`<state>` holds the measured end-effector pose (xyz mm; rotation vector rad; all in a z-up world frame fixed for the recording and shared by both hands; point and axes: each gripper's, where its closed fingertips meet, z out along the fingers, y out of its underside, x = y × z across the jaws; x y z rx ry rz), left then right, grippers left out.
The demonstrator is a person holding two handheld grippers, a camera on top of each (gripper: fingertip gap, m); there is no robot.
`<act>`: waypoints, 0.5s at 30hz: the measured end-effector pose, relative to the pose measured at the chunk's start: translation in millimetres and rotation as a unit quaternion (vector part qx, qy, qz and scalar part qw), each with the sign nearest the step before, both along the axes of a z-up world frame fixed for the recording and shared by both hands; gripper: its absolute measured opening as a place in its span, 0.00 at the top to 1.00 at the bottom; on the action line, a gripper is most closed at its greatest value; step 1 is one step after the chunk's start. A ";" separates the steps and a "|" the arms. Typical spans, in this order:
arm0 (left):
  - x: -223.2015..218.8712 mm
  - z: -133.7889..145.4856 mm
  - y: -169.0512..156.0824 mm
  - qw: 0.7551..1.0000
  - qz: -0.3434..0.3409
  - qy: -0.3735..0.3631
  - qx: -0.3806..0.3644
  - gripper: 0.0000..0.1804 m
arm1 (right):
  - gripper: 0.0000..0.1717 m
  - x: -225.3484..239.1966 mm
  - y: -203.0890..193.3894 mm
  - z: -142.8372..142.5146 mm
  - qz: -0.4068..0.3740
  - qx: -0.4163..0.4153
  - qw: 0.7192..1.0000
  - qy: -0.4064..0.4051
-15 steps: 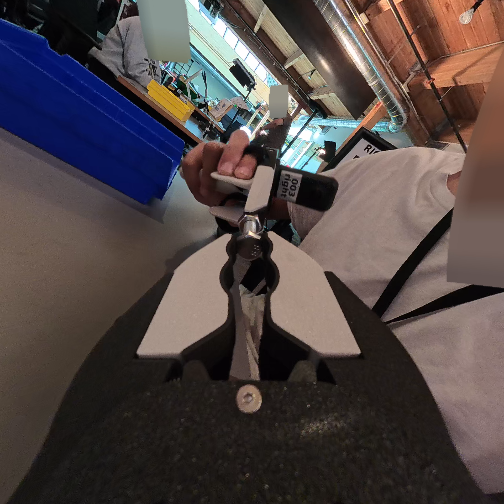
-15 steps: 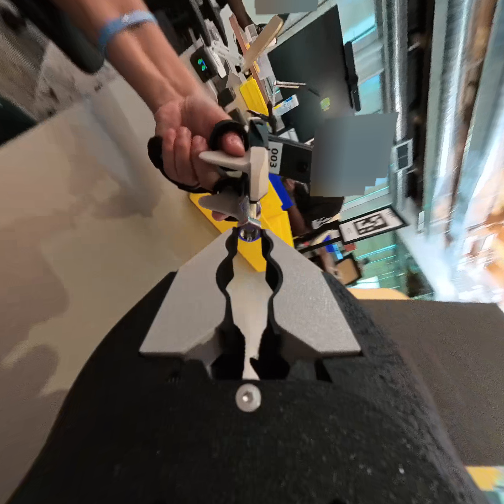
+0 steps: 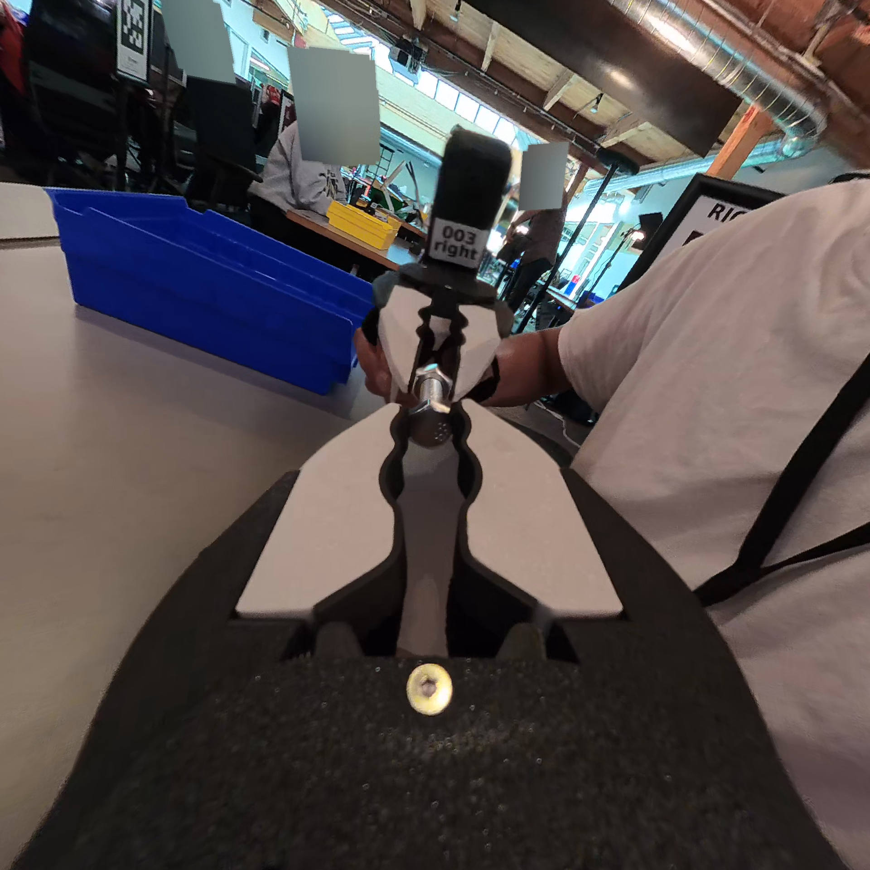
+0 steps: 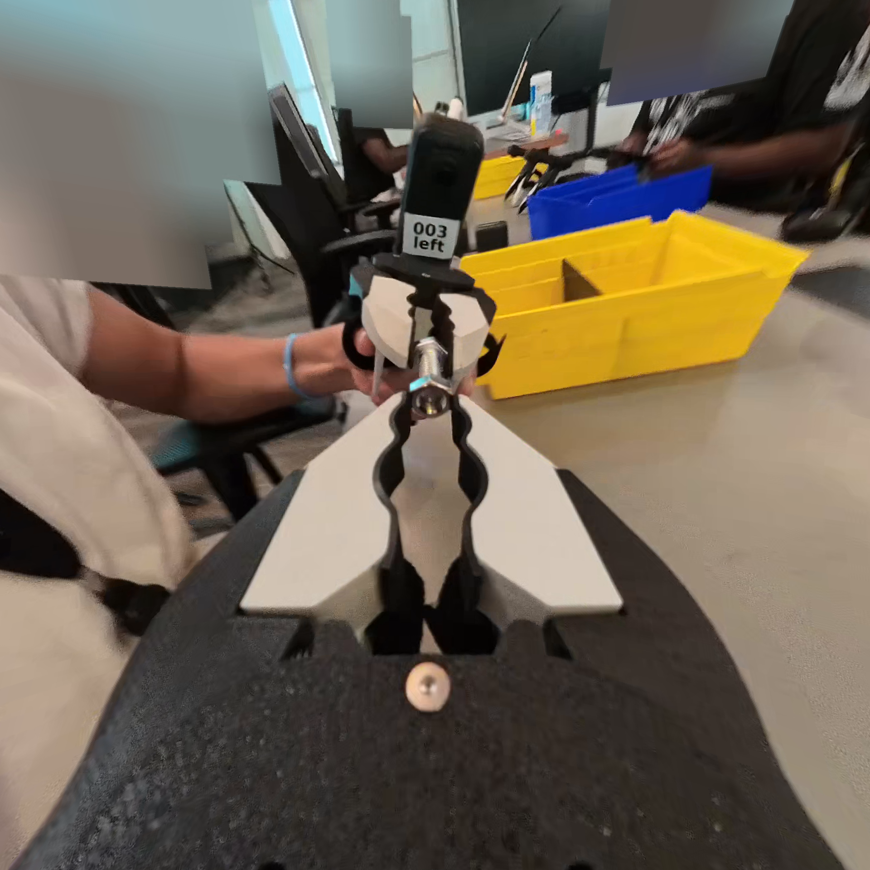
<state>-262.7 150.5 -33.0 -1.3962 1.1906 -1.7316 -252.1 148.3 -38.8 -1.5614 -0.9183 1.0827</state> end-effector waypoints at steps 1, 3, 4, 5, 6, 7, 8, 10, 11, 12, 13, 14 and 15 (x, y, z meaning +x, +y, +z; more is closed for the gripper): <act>0.4 -1.0 -0.3 1.000 0.004 0.002 0.012 0.90 | 0.90 0.3 -0.5 -1.1 0.009 -0.044 0.999 0.017; 1.6 -3.3 -1.1 0.999 0.012 0.008 0.036 0.90 | 0.90 1.4 -1.6 -4.0 0.026 -0.127 0.990 0.050; 2.3 -5.5 -1.6 0.998 0.016 0.014 0.053 0.90 | 0.90 2.2 -2.0 -6.0 0.033 -0.171 0.982 0.066; 3.6 -8.1 -1.5 0.997 0.024 0.021 0.073 0.90 | 0.90 3.6 -1.6 -8.2 0.037 -0.210 0.973 0.084; 4.6 -10.3 -1.4 0.995 0.030 0.027 0.089 0.90 | 0.90 4.3 -2.1 -11.0 0.044 -0.249 0.962 0.100; 5.5 -12.4 -1.7 0.993 0.034 0.033 0.106 0.90 | 0.91 5.1 -2.6 -13.2 0.053 -0.293 0.947 0.118; 6.6 -14.5 -1.6 0.991 0.042 0.039 0.125 0.90 | 0.90 6.3 -2.3 -15.1 0.058 -0.333 0.931 0.138; 8.3 -18.9 -2.6 0.984 0.050 0.052 0.161 0.90 | 0.90 7.7 -4.3 -20.4 0.076 -0.410 0.894 0.165; 9.1 -21.4 -3.5 0.981 0.053 0.059 0.180 0.90 | 0.90 8.5 -5.2 -22.6 0.083 -0.442 0.875 0.177; 9.8 -23.6 -4.7 0.977 0.055 0.064 0.198 0.90 | 0.90 9.2 -6.6 -25.0 0.088 -0.468 0.859 0.186; 10.3 -26.3 -6.8 0.973 0.052 0.070 0.213 0.90 | 0.90 9.6 -9.4 -27.6 0.098 -0.496 0.842 0.189; 10.8 -28.4 -9.0 0.970 0.049 0.075 0.227 0.90 | 0.90 10.3 -11.9 -29.4 0.107 -0.521 0.824 0.193; 11.7 -30.3 -10.9 0.965 0.049 0.079 0.245 0.90 | 0.90 11.2 -13.9 -31.2 0.113 -0.547 0.805 0.199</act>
